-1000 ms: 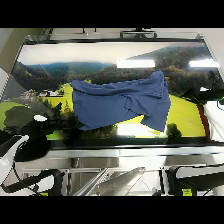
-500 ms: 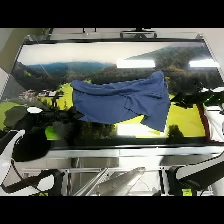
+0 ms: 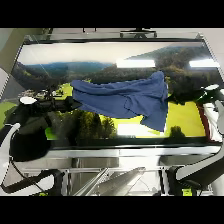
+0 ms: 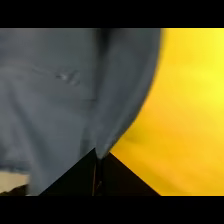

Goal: Fold the shirts.

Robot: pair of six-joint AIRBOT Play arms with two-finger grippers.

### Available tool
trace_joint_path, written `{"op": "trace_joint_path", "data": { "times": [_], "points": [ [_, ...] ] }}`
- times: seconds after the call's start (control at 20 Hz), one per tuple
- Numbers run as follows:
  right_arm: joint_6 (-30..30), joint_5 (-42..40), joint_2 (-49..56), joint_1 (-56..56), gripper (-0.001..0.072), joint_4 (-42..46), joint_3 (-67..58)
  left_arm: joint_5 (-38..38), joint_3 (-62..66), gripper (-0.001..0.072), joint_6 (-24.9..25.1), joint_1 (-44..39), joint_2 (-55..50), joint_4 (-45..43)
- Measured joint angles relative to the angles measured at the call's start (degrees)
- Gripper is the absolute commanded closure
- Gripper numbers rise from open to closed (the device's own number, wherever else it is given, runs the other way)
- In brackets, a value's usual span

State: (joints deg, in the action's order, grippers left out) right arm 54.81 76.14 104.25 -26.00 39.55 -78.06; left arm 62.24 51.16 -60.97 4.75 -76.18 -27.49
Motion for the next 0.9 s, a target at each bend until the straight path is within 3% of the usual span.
{"op": "trace_joint_path", "data": {
  "times": [0.2,0.35,0.6,0.8,0.9],
  "points": [
    [-1.0,5.0,-11.8,-1.5,0.0689,-4.0,-2.7,7.0,8.4,0.0686,0.0,2.8,3.9,5.6],
    [-3.1,4.0,-27.4,-5.9,0.0688,-15.5,-3.7,14.4,16.3,0.0685,1.6,7.7,9.9,14.4],
    [-7.0,-10.5,-56.6,-16.6,0.0688,-35.4,-4.2,23.4,30.0,0.0683,2.4,23.1,20.5,35.5],
    [-10.2,-24.0,-71.3,-19.8,0.0688,-38.2,-4.2,25.9,38.3,0.0683,0.0,37.9,26.2,44.5],
    [-13.1,-28.6,-75.7,-20.3,0.0688,-38.8,-4.2,26.4,40.9,0.0683,-0.5,41.4,27.5,46.2]
  ]
}}
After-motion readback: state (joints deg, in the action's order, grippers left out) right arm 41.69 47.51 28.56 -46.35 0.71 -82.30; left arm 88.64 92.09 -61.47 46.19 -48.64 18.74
